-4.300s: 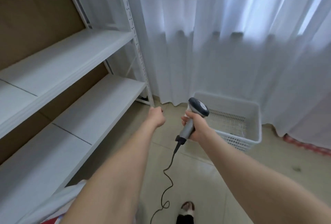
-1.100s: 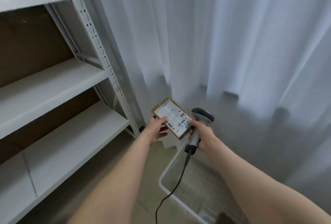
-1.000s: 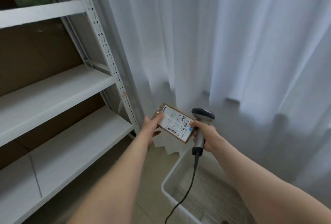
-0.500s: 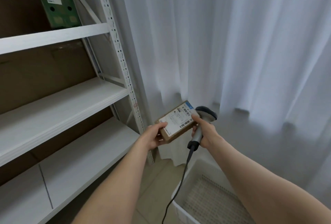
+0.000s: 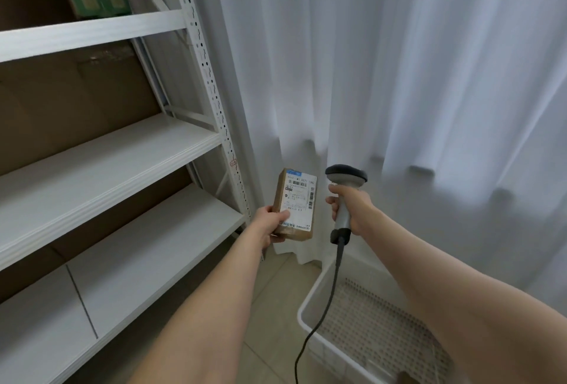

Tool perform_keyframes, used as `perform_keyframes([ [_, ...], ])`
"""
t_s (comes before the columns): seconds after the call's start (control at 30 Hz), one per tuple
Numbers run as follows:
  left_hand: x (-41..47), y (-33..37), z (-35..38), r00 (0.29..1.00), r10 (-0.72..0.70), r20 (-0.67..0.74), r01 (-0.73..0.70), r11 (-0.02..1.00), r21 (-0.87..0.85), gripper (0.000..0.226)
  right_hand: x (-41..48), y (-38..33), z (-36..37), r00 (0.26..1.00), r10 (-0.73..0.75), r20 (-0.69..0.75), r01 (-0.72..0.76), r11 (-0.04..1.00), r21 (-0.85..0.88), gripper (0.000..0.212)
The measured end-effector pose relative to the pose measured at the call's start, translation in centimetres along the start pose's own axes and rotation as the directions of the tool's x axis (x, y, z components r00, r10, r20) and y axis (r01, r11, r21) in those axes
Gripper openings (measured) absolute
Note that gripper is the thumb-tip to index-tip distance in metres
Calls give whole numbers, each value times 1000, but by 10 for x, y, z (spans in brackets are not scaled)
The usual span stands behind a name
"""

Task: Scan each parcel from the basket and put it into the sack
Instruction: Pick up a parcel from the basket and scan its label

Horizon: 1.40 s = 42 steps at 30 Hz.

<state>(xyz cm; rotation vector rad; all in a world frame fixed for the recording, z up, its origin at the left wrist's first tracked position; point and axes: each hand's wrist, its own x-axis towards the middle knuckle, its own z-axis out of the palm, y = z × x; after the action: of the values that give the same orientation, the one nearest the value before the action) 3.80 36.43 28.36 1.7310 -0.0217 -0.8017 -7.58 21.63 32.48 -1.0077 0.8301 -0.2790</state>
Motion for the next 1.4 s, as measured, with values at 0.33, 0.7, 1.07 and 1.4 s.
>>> perform_keyframes([
  [0.33, 10, -20, 2, 990, -66, -129, 55, 995, -82, 12, -17, 6, 16, 974, 98, 205, -50, 973, -227, 9],
  [0.7, 7, -28, -3, 982, -87, -169, 79, 995, -55, 31, -26, 5, 28, 969, 112, 219, -48, 959, -280, 4],
  [1.07, 7, -35, -13, 980, -117, -163, 103, 990, -93, 32, -32, 8, 41, 971, 116, 210, -28, 925, -380, 2],
  [1.4, 2, -38, -27, 982, -120, -145, 103, 987, -122, 34, -31, 19, 55, 980, 109, 167, -41, 931, -363, 10],
])
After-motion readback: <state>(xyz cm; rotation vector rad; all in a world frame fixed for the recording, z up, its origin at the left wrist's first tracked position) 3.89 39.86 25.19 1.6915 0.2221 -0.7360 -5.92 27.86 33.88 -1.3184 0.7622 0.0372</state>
